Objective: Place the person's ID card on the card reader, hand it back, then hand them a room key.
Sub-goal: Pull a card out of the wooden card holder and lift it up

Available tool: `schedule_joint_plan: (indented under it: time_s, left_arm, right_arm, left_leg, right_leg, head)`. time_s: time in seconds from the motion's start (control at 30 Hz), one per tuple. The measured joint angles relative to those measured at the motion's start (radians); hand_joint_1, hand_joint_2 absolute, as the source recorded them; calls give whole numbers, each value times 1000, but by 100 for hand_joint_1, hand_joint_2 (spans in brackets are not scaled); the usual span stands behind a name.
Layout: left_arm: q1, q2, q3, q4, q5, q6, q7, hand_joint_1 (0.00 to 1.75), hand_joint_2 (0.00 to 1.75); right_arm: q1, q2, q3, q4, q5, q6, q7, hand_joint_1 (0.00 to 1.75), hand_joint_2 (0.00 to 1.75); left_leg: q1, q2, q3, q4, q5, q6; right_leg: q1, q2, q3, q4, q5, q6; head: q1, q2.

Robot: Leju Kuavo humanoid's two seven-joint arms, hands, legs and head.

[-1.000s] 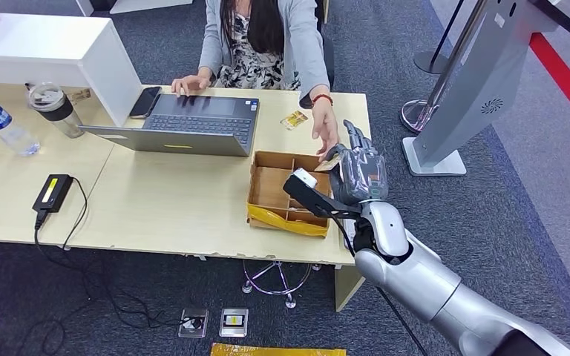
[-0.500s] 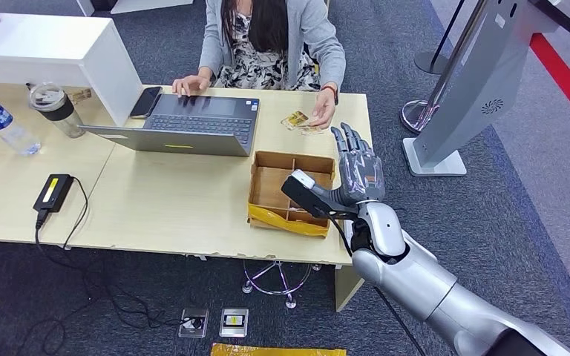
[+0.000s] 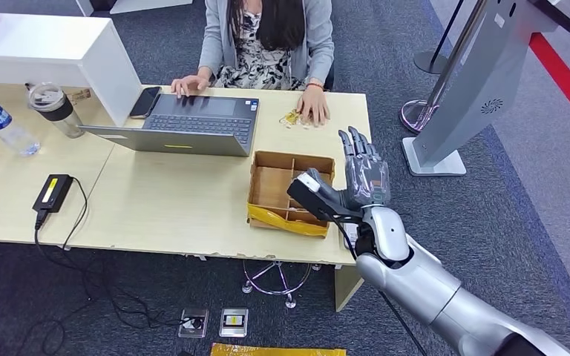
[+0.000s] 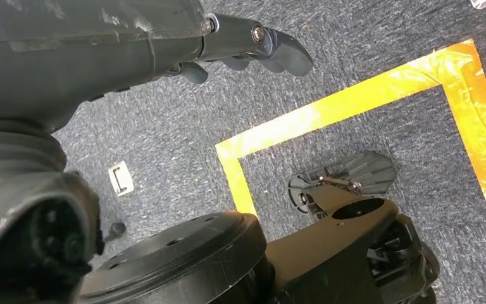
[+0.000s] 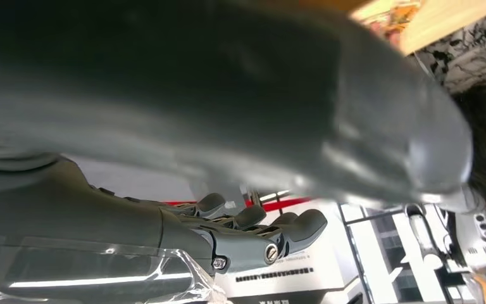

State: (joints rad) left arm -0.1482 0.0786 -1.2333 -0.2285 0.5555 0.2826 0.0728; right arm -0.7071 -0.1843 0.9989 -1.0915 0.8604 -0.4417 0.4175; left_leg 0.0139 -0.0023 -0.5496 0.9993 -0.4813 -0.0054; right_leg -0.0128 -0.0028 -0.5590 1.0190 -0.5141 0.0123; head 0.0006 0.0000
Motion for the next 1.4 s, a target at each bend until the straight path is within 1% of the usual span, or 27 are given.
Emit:
schedule_joint_plan:
  time_s: [0.17,0.33,0.47,0.7,0.9,1.17,1.4]
  left_arm:
    - [3,0,0,0,2,2,-1,0,0]
    - [4,0,0,0,8,10,-2,0,0]
    - [10,0,1,0,17,16,-9,0,0]
    - [16,0,2,0,25,30,-10,0,0]
    - [21,-1,3,0,37,39,-10,0,0]
    - [22,-4,3,0,46,44,-9,0,0]
    - [22,-10,6,0,69,42,-11,0,0]
  right_arm:
    - [38,-26,0,-80,11,51,47,0,0]
    - [79,-53,1,-169,4,68,99,0,0]
    - [118,-67,1,-222,-6,61,119,0,175]
    - [147,-69,15,-235,73,52,126,0,175]
    - [170,-58,28,-235,136,60,130,0,175]
    - [174,-33,49,-235,279,103,152,0,175]
    - [177,-5,64,-232,366,138,163,0,175]
  left_leg:
    - [0,0,0,0,0,0]
    - [0,0,0,0,0,0]
    - [0,0,0,0,0,0]
    - [0,0,0,0,0,0]
    - [0,0,0,0,0,0]
    - [0,0,0,0,0,0]
    - [0,0,0,0,0,0]
  right_leg:
    - [0,0,0,0,0,0]
    - [0,0,0,0,0,0]
    - [0,0,0,0,0,0]
    - [0,0,0,0,0,0]
    - [0,0,0,0,0,0]
    - [0,0,0,0,0,0]
    - [0,0,0,0,0,0]
  head:
    - [0,0]
    - [0,0]
    - [0,0]
    - [0,0]
    - [0,0]
    - [0,0]
    - [0,0]
